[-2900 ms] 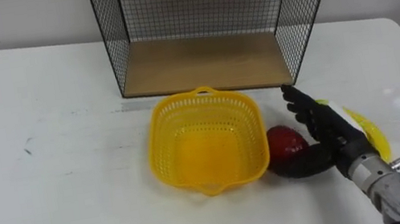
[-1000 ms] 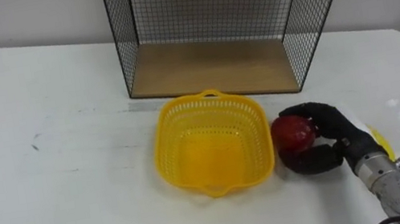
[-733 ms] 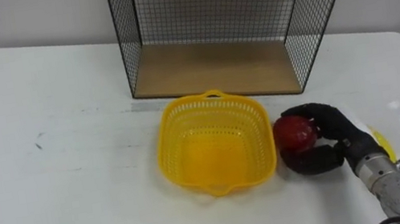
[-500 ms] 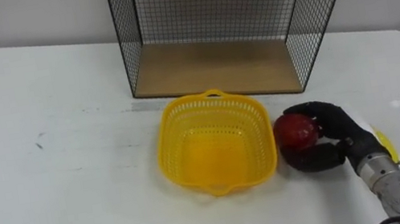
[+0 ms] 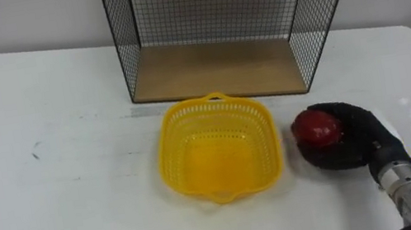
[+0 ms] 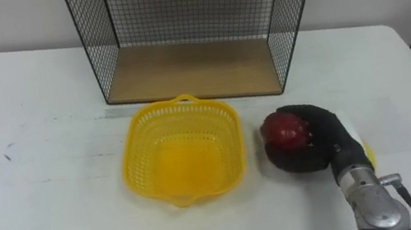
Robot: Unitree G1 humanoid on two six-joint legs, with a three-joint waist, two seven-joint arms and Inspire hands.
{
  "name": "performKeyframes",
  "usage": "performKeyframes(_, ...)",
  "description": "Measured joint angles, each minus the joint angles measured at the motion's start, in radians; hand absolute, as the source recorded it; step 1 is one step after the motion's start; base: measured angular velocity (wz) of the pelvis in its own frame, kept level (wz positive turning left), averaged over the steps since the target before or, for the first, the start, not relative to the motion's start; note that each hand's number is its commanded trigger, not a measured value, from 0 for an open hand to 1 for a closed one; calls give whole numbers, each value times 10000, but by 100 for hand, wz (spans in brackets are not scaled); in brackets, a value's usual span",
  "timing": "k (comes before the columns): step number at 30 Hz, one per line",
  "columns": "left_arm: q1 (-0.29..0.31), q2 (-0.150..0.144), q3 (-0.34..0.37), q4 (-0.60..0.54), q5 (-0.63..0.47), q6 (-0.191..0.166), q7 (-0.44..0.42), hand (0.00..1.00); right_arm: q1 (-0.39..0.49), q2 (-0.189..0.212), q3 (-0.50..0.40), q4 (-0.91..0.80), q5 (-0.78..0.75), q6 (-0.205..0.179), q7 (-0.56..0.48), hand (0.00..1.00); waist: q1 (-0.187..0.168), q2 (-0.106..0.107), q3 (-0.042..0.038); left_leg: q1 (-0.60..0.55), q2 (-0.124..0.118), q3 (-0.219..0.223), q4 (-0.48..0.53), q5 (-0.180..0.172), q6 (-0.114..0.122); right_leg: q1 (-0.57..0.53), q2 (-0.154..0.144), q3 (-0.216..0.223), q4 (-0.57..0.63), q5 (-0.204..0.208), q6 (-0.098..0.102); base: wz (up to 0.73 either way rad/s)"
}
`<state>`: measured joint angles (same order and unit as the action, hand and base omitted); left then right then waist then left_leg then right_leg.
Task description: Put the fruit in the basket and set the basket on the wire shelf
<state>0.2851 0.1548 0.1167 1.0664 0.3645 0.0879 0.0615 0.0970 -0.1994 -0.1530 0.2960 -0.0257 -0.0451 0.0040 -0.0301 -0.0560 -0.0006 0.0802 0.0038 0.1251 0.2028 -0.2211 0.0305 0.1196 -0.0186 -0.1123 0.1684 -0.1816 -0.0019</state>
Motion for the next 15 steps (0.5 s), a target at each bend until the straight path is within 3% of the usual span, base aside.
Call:
performKeyframes(5, -65, -89, -18, 140, -5, 148, -1, 0, 6, -28, -631, -221, 187, 256, -916, 100, -234, 55, -15, 3, 5, 165, -64, 17, -28, -174, 49, 161, 24, -1, -2, -11)
performKeyframes(15, -242, -59, -27, 93, 2, 131, 1, 0, 34, -146, -583, -2193, 164, 275, -1576, 100, -166, -12, -41, -6, 23, 389, -146, 28, -41, -381, 77, 359, 47, 3, -6, -7)
